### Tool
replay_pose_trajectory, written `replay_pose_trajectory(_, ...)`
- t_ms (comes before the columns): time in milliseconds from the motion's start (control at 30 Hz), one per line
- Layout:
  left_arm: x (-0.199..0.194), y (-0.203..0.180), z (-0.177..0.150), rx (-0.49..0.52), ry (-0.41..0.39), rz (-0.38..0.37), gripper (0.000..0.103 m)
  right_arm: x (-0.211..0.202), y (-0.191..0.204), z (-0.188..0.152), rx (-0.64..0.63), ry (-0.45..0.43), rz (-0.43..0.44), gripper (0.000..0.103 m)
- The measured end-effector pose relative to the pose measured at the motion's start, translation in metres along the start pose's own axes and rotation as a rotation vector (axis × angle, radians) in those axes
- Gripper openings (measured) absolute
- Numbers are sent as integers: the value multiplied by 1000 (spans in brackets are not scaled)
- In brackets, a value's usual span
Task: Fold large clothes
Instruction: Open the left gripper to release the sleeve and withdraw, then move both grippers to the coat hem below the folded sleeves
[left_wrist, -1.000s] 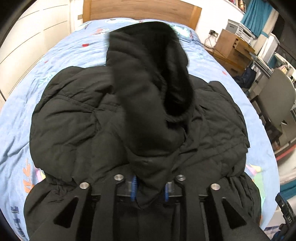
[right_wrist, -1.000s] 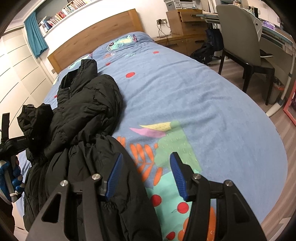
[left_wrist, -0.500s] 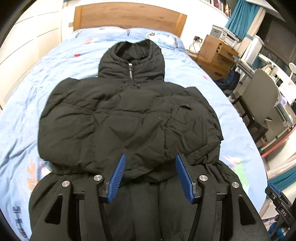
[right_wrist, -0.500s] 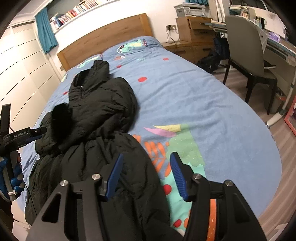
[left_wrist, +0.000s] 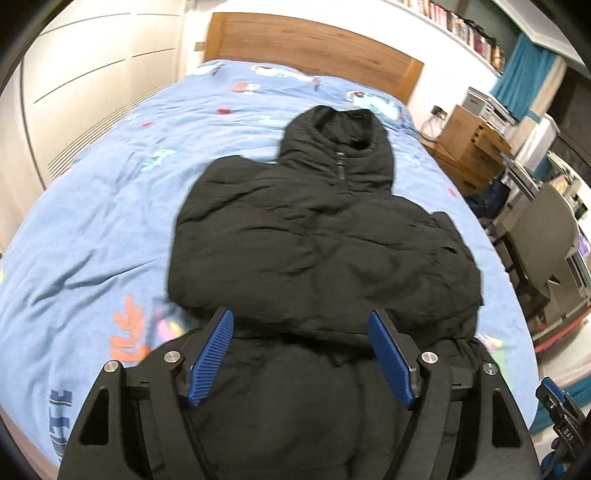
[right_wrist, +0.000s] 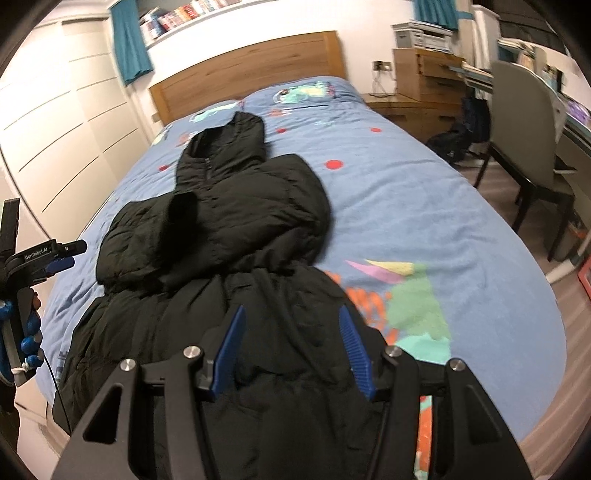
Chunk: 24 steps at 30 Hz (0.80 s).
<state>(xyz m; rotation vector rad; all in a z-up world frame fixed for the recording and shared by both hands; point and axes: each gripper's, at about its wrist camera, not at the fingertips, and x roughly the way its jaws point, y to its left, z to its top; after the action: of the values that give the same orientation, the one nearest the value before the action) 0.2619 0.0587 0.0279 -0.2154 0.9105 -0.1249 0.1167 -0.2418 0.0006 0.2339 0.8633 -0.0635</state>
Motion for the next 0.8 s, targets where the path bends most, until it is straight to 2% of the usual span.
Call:
replay_pose_trajectory(200, 10, 43, 7, -49, -4, 54, 86, 33, 44, 23, -91, 20, 39, 52)
replay_pose_trajectory(333, 24, 60, 18, -56, -16, 79, 87, 54, 82, 50, -168, 5, 83, 52)
replay_pose_trajectory(567, 60, 63, 36, -21, -4, 94, 87, 100, 154, 88, -331, -26, 146, 52)
replay_pose_trajectory(700, 80, 64, 37, -11, 5, 91, 87, 132, 173, 90, -384, -9, 138, 52)
replay_pose_trajectory(800, 96, 65, 34, -5, 23, 93, 87, 158, 173, 88, -391, 19, 125, 52)
